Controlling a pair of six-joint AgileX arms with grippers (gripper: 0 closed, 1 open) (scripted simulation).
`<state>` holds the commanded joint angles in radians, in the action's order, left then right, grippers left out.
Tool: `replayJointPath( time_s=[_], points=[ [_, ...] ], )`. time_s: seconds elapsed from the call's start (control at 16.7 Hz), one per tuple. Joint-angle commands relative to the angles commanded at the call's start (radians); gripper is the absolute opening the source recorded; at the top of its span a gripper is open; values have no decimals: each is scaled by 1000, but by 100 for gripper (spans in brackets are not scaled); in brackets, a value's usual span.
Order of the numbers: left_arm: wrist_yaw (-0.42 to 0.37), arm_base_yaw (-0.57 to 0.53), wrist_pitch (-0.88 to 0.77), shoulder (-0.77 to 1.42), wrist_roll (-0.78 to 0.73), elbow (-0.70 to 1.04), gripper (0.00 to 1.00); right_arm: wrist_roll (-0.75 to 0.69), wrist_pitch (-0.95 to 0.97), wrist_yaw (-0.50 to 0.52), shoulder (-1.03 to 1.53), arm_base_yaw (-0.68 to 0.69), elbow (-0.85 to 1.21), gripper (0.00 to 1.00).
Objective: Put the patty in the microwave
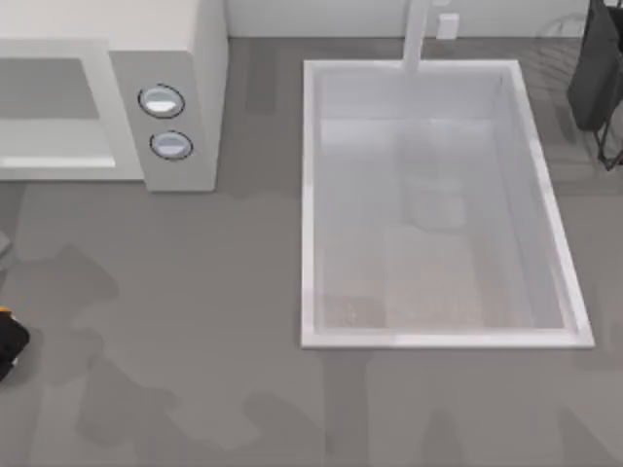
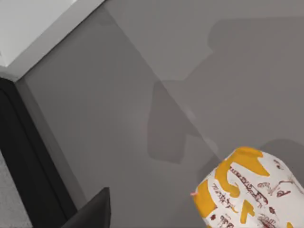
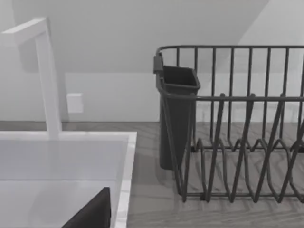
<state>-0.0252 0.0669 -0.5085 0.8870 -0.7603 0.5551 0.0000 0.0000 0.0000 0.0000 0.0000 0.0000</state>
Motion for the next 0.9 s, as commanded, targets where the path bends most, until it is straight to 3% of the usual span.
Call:
replayJointPath(
  time_s=[0.54,0.9],
  points=[
    [11,34,-310,593,-556,378,100,0,0,0,0,0,0,100],
    [22,65,-445,778,-711,496,100,0,0,0,0,0,0,100]
  ],
)
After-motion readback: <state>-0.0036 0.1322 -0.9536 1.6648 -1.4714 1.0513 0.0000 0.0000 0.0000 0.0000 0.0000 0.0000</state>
